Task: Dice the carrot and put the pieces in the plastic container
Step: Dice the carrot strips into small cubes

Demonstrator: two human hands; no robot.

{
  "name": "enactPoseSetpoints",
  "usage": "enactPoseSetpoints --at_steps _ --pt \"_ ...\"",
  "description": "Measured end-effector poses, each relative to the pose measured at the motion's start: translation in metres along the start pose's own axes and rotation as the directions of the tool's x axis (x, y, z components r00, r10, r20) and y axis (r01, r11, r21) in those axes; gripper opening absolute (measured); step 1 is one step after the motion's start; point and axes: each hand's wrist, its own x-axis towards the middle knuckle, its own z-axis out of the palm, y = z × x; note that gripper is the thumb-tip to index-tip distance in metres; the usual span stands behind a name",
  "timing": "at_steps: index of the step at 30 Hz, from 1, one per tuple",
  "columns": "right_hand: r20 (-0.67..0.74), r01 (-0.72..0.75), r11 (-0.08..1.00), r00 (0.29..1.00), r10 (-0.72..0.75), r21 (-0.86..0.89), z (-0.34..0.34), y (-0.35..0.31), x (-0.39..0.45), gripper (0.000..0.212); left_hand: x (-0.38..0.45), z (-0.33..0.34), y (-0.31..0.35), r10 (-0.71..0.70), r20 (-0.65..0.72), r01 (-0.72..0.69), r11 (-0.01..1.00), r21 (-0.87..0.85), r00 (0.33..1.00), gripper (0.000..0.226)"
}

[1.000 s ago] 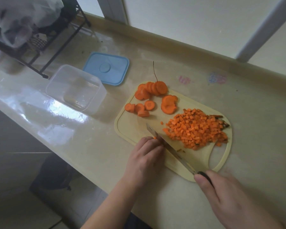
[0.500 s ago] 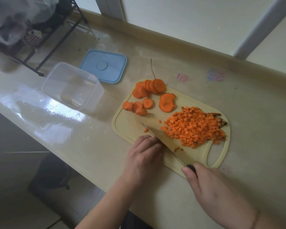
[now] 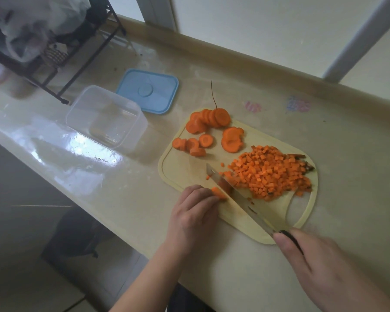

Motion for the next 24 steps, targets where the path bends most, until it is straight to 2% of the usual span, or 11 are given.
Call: enactPoseSetpoints --at_steps 6,12,24 --pt "0.003 -0.036 0.999 0.999 0.036 -0.033 -0.001 0.000 -0.008 0.103 0.006 0.000 -0.001 -0.051 -0.087 0.055 0.997 0.045 0.995 0.007" --pt "0.030 -0.041 0.998 0.999 0.043 -0.048 -0.001 -0.001 -0.005 0.106 0.007 0.003 -0.001 -0.069 -0.096 0.074 0.996 0.049 0.993 0.010" --pt "0.051 -0.055 0.993 0.997 0.060 -0.102 -0.011 -0.001 -0.003 0.111 0.004 0.006 -0.003 -0.055 0.016 0.053 0.990 0.133 0.998 0.018"
